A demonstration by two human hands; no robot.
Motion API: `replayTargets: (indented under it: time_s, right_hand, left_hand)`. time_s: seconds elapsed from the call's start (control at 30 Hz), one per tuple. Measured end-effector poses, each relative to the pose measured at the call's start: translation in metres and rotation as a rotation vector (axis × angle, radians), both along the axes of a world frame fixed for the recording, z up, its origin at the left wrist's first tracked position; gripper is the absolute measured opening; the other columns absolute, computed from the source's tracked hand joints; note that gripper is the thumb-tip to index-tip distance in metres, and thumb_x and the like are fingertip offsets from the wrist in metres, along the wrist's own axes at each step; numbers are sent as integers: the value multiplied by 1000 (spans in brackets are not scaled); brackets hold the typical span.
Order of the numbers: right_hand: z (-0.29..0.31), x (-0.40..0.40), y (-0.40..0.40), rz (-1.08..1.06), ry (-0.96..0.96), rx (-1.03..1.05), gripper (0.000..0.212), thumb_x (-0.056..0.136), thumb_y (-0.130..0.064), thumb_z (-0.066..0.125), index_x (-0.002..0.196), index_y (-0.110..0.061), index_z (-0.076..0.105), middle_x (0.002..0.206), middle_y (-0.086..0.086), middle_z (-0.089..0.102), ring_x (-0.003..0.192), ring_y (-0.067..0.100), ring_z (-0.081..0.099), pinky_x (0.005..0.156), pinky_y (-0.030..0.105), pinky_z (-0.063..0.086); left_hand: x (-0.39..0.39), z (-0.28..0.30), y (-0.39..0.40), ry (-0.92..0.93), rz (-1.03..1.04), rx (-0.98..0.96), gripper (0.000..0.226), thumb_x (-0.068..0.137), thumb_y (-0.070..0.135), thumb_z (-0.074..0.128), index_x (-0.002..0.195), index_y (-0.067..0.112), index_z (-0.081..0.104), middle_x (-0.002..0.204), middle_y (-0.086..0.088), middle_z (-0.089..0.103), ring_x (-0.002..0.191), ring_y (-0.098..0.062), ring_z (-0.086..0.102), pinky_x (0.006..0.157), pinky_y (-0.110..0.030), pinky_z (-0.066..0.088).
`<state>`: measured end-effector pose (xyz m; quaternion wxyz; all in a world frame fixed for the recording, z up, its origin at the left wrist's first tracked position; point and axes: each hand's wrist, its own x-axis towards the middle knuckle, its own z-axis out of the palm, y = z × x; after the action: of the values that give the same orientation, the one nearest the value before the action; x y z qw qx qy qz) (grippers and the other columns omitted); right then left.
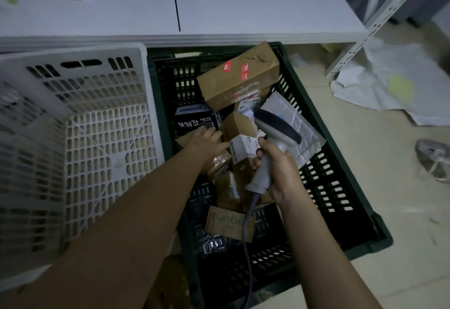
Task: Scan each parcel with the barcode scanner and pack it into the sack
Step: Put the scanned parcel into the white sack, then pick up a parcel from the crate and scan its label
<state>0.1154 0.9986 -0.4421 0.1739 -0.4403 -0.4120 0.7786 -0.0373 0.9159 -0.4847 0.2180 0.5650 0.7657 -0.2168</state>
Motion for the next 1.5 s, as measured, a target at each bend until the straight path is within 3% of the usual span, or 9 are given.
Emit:
replayTargets:
  time_s: [0.13, 0.33, 0.53, 0.63, 0.8, 0.93, 1.13, 1.33, 1.5]
  right_hand:
    - [16, 3, -4, -22, 37, -16, 9, 90, -10, 62, 84, -14, 57, 60, 0, 52, 48, 11, 46, 48, 21, 41]
    - [26, 13, -6, -34, 71, 3, 9, 90, -10, 62, 84, -15, 58, 59, -1, 52, 48, 10, 47, 47, 20, 42]
    - [28, 17, -9, -48, 57, -21, 9, 90, -9, 62, 83, -14, 59, 59, 0, 53, 49, 11, 47, 47, 21, 43]
    - [27, 21, -8, -61, 71, -2, 10, 89, -9, 62, 82, -13, 58, 61, 1, 53, 49, 12, 47, 49, 22, 42]
    - [32, 34, -15, -159, 84, 79, 7, 89, -7, 63, 90, -10, 57, 62, 2, 54, 50, 13, 46, 52, 25, 42]
    - [54, 42, -34, -199, 101, 64, 14, 87, -10, 68, 99, -9, 63, 70, 4, 62, 55, 12, 53, 55, 25, 48]
    - [98, 53, -80, -104, 45, 197, 37, 83, -17, 76, 115, -9, 61, 102, 10, 70, 85, 19, 64, 84, 36, 54]
    - [134, 68, -124, -18, 79, 241, 45, 80, -20, 78, 117, -17, 54, 114, 2, 66, 98, 15, 64, 87, 33, 53]
    - [144, 78, -143, 24, 59, 301, 54, 72, -21, 86, 119, -13, 61, 102, 1, 73, 99, 18, 68, 96, 44, 52]
  left_hand:
    - [14, 9, -9, 0, 83, -52, 98, 84, 28, 69, 154, 25, 0, 160, -14, -3, 148, -31, -3, 118, -47, 0]
    - [15, -11, -8, 73, 55, 44, 66, 96, 29, 51, 151, 21, 16, 161, -10, 6, 148, -27, 2, 119, -46, 1]
    - [14, -19, -6, 139, -40, 154, 62, 88, 30, 59, 141, 16, 31, 143, -9, 38, 132, -28, 33, 114, -43, 18]
    - [11, -8, -13, 85, -72, 442, 71, 71, 38, 75, 130, 11, 46, 125, -13, 50, 116, -31, 49, 102, -42, 35]
    - [12, 63, -45, -634, 790, 1084, 67, 65, 43, 84, 116, 24, 46, 115, 5, 51, 102, -9, 52, 83, -27, 47]
    - [31, 116, -74, -1004, 1322, 1279, 50, 80, 43, 74, 115, 17, 51, 113, -3, 62, 94, -7, 63, 80, -27, 53]
    - [60, 165, -143, -1043, 1413, 1238, 60, 77, 54, 69, 123, 17, 58, 114, 1, 68, 104, -12, 64, 80, -31, 55]
    - [106, 198, -187, -993, 1390, 1348, 60, 91, 42, 59, 144, 37, 30, 109, 8, 64, 94, -13, 64, 78, -35, 55]
    - [135, 195, -222, -1133, 1461, 1273, 27, 93, 32, 60, 114, 28, 44, 113, -2, 58, 99, -20, 62, 72, -38, 59]
